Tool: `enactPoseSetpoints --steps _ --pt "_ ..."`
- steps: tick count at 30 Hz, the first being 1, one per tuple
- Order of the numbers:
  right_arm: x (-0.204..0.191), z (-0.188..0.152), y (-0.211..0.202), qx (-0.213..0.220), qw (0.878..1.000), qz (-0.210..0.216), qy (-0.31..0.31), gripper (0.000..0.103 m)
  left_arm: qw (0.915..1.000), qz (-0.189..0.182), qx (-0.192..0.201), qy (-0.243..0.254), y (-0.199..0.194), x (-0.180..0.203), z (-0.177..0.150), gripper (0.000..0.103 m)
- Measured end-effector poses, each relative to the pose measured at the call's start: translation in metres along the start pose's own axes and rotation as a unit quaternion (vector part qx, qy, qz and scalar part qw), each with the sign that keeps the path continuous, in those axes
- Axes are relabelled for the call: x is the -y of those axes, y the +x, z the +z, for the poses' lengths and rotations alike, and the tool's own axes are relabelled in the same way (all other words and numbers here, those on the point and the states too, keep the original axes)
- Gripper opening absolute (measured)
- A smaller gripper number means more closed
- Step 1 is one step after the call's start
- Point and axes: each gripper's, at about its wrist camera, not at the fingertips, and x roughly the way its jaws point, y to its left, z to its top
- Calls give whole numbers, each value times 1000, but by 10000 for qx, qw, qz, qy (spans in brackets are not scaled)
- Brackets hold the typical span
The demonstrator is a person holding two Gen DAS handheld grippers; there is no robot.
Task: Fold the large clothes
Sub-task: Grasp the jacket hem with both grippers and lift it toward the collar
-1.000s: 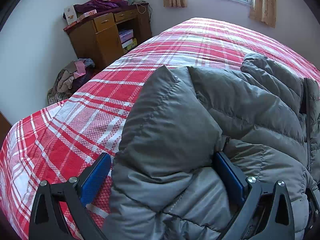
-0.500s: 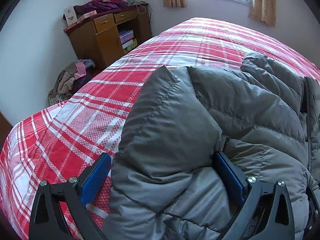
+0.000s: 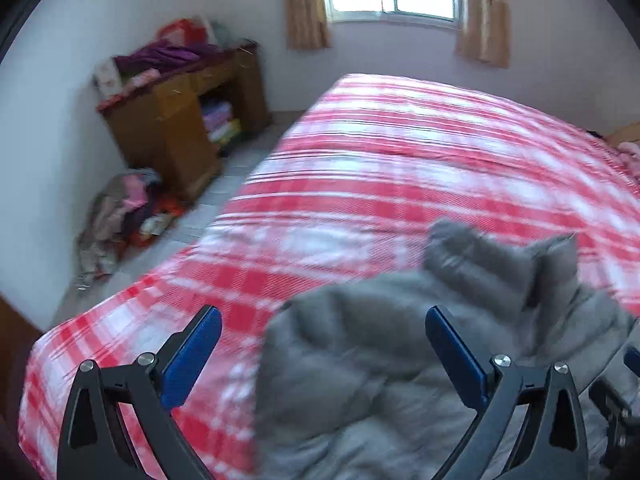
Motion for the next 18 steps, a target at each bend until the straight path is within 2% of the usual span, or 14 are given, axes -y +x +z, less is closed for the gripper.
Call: enactPoseSetpoints --steps 4,9,12,14,17,18 --pt "28 48 16 77 9988 -323 348 95 9997 -69 -226 -70 37 25 32 102" --pt "49 88 50 27 9968 -363 705 95 9971 -321 -538 -440 77 41 71 102" --pt "60 102 63 24 9952 -335 917 95 9948 -440 -668 -623 97 51 82 102" --pt "66 111 75 -37 9939 -267 1069 97 9949 -491 -729 -489 111 64 81 102" --pt "72 119 94 -194 9918 -227 1240 97 9960 -297 -838 -67 133 82 70 102" --pt "73 121 100 -217 9915 -245 1260 97 9952 -380 -899 27 137 86 63 102"
